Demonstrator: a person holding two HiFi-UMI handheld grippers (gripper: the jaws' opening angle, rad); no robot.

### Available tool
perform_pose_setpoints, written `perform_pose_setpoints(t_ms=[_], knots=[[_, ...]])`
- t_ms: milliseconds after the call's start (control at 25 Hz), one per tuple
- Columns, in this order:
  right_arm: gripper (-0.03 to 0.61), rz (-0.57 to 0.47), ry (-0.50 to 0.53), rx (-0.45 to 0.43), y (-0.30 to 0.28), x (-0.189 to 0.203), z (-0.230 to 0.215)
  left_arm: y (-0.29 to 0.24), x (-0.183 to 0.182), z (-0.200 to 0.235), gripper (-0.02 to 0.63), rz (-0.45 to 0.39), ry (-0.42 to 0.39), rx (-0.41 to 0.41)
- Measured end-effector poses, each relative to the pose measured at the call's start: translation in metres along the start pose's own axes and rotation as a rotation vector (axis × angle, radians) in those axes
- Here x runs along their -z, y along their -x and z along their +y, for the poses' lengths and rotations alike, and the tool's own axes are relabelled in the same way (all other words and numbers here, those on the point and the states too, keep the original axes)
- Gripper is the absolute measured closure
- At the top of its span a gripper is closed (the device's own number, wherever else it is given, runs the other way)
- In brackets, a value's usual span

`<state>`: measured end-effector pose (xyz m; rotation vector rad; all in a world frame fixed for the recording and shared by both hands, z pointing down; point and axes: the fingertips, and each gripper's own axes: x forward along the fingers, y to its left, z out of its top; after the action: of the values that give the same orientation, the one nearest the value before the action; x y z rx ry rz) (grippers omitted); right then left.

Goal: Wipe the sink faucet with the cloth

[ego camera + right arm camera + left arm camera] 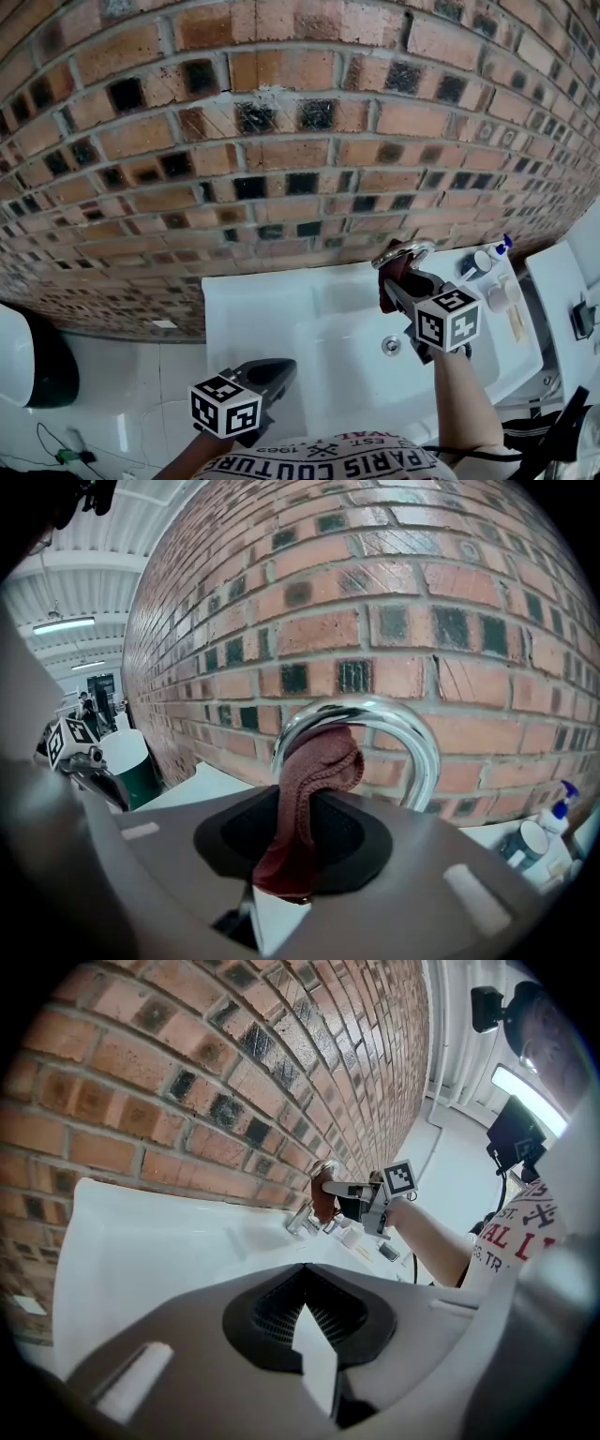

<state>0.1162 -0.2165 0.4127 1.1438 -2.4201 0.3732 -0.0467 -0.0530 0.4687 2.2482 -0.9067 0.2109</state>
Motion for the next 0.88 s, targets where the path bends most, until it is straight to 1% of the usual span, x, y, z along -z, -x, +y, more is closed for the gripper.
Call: perform_pose_setpoints(t_ms=[160,240,360,600,720,880], knots=[[0.488,-0.005,-0.015,-0.003,0.001,0.001,-0.001,-0.002,-0.003,-0.001,0.607,0.0,-0.003,0.003],[0.488,-0.008,-0.027,-0.019,0.005,0.005,0.004,-0.002,-0.004,-0.001,0.607,-0.003,-0.005,0.002],[0.488,0.003,-0.041,-0.084,0.01,0.019,0.025,-0.001,-0.006,0.0,0.609,-0.012,-0.006,-0.004],[0.488,0.002,-0.051,-0.242,0.017,0.044,0.087,0.0,-0.006,-0.002,0.607,-0.014,-0.017,-0.011],[0.488,0.012,-0.045,-0.295,0.018,0.054,0.113,0.001,-0.007,-0.004,0.607,-0.016,-0.026,-0.015],[0.488,0.03,-0.067,-0.354,0.02,0.067,0.139,0.005,-0.01,-0.01,0.607,-0.019,-0.042,-0.013]])
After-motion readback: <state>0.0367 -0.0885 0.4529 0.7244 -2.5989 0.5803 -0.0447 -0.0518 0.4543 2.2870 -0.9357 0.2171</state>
